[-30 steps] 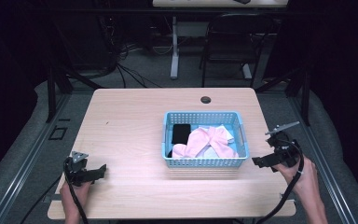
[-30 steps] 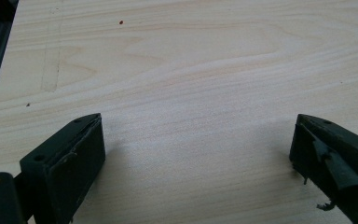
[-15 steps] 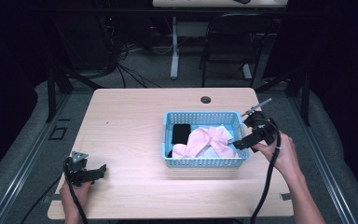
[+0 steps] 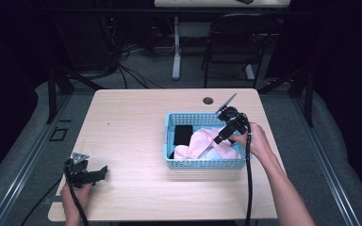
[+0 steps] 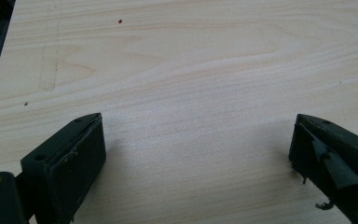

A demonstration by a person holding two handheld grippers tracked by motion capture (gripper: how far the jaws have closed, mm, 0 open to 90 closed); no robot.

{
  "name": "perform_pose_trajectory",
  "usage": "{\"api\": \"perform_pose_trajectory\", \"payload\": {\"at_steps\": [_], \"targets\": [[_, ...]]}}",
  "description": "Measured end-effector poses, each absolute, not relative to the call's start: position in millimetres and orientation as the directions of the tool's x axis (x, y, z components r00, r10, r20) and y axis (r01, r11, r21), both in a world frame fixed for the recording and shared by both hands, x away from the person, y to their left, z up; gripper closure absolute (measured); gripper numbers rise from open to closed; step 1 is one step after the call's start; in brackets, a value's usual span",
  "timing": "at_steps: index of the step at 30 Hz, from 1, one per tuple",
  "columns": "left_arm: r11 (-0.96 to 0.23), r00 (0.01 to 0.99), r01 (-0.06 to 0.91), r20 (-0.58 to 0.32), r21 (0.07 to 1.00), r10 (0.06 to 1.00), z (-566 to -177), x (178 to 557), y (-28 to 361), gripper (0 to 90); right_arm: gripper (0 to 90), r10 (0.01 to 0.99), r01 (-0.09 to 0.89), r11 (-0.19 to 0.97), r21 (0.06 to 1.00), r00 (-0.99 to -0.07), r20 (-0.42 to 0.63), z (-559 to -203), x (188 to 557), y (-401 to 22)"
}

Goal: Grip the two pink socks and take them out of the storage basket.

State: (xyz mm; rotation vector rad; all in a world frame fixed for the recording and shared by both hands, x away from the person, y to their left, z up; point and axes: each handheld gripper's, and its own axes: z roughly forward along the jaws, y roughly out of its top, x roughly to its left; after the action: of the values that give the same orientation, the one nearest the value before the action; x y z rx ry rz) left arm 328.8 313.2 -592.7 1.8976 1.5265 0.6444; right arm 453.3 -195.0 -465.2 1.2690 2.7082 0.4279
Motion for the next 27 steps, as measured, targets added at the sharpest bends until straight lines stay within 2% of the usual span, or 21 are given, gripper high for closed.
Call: {"api": "perform_pose_trajectory", "payload": {"at_steps": [3,5,6,7,8,9,10,13,15,17,18,22,27], "targets": [[-0.149,0.218,0.679,-0.003,0.719,0.976,-592.6,328.9,313.4,3.8,18.2,0.773,0.743,0.603,0.291,-0.634,0.014,-472.7,459.9,-191.9],[-0.149,0.218,0.678,-0.004,0.720,0.976,-592.6,329.0,313.4,3.9,32.1,0.786,0.759,0.592,0.271,-0.618,0.015,-482.1,466.4,-187.1],[-0.149,0.218,0.678,-0.004,0.720,0.976,-592.6,329.0,313.4,3.8,37.0,0.780,0.759,0.608,0.232,-0.626,0.003,-489.1,472.0,-183.1],[-0.148,0.218,0.678,-0.004,0.720,0.976,-592.7,329.0,313.3,3.8,37.0,0.780,0.759,0.608,0.232,-0.626,0.003,-489.1,472.0,-183.1],[-0.148,0.217,0.678,-0.005,0.720,0.976,-592.7,329.0,313.3,3.8,43.8,0.781,0.761,0.610,0.221,-0.625,-0.006,-491.4,473.8,-181.7],[-0.148,0.218,0.677,-0.004,0.721,0.976,-592.7,328.8,313.2,3.9,44.3,0.784,0.767,0.611,0.194,-0.620,-0.019,-495.7,476.3,-179.1],[-0.149,0.218,0.675,-0.003,0.722,0.976,-592.7,328.6,312.9,4.2,50.5,0.784,0.771,0.615,0.166,-0.621,-0.020,-501.3,478.7,-175.7],[-0.154,0.222,0.675,0.001,0.722,0.975,-592.5,328.4,313.0,4.6,57.3,0.792,0.780,0.608,0.147,-0.610,-0.041,-508.2,480.5,-172.8],[-0.153,0.222,0.675,0.000,0.721,0.975,-592.5,328.4,313.1,4.6,68.0,0.800,0.788,0.598,0.148,-0.597,-0.055,-511.9,481.2,-172.1],[-0.153,0.222,0.675,-0.001,0.722,0.975,-592.5,328.4,313.0,4.6,70.0,0.801,0.789,0.597,0.147,-0.597,-0.050,-512.5,481.4,-172.3],[-0.154,0.222,0.675,0.000,0.721,0.975,-592.5,328.4,313.1,4.6,74.5,0.793,0.784,0.608,0.125,-0.607,-0.054,-511.6,482.7,-173.0],[-0.149,0.219,0.674,-0.003,0.723,0.976,-592.7,328.5,312.8,4.6,84.9,0.804,0.793,0.591,0.147,-0.594,-0.034,-512.4,480.7,-173.6],[-0.149,0.219,0.675,-0.004,0.723,0.976,-592.7,328.6,313.0,4.6,86.3,0.809,0.797,0.582,0.164,-0.588,-0.016,-506.4,477.9,-177.8]]}}
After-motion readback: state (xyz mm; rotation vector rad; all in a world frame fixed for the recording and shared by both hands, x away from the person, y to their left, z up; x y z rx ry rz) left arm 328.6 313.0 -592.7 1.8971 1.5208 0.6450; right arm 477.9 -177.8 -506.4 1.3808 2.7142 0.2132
